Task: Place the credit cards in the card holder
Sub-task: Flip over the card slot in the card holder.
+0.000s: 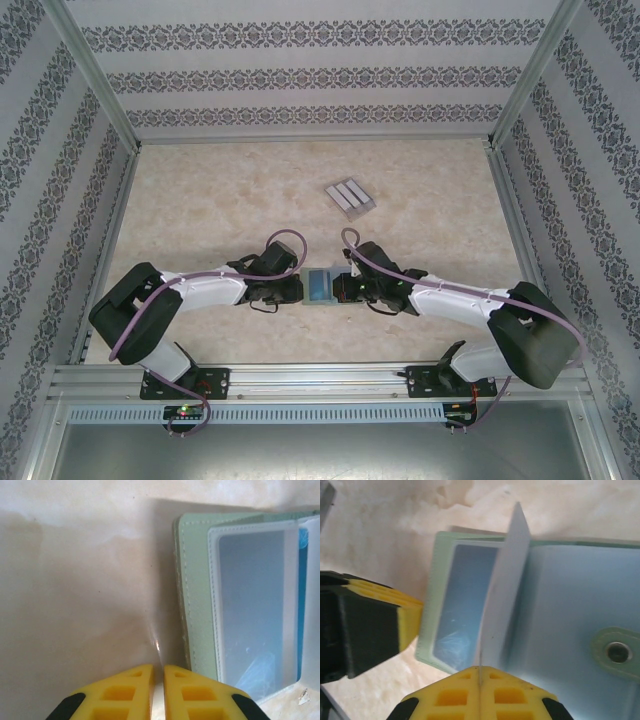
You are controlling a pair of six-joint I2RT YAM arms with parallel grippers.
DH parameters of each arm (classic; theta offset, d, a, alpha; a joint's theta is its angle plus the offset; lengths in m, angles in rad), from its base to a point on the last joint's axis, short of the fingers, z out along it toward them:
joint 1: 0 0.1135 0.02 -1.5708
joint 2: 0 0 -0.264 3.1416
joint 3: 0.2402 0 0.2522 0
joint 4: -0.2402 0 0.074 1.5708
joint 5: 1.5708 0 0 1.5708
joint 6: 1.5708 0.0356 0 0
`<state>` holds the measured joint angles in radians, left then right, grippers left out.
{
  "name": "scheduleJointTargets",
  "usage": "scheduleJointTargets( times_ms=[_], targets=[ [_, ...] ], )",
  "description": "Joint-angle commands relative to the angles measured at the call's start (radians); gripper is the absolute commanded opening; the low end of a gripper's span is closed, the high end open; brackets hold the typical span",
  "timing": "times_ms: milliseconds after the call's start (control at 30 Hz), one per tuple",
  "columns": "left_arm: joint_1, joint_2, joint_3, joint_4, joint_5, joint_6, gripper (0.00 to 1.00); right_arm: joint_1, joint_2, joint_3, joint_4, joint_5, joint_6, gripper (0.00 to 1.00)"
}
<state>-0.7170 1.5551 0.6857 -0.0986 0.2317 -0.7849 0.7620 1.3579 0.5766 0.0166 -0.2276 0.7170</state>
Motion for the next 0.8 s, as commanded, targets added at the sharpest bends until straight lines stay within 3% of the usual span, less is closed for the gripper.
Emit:
scheduleJointTargets(
  times_ms=[0, 233, 400, 533, 767],
  targets=[
    [-0.016, -0.008, -0.025, 0.013, -0.04, -0.02, 0.17, 0.002, 0.012, 0.028, 0.021, -0.027, -0.042, 0.0],
    [-0.016, 0.013, -0.034, 0.072, -0.003, -0.03, 0.21, 0.054, 0.116, 0.072, 0.084, -0.046, -0.032, 0.0],
    [-0.013, -0.025, -0.063, 0.088, -0.02, -0.047, 0.29, 0.067, 0.187, 0.094, 0.127, -0.099, -0.012, 0.22],
    [0.016, -0.098, -0.104, 0.091, -0.039, -0.066, 0.33, 0.063, 0.127, 0.078, 0.114, -0.102, -0.039, 0.4],
    [0.052, -0.174, -0.071, 0.001, -0.105, -0.032, 0.41, -0.002, -0.086, 0.021, 0.035, -0.055, -0.093, 0.5]
  ],
)
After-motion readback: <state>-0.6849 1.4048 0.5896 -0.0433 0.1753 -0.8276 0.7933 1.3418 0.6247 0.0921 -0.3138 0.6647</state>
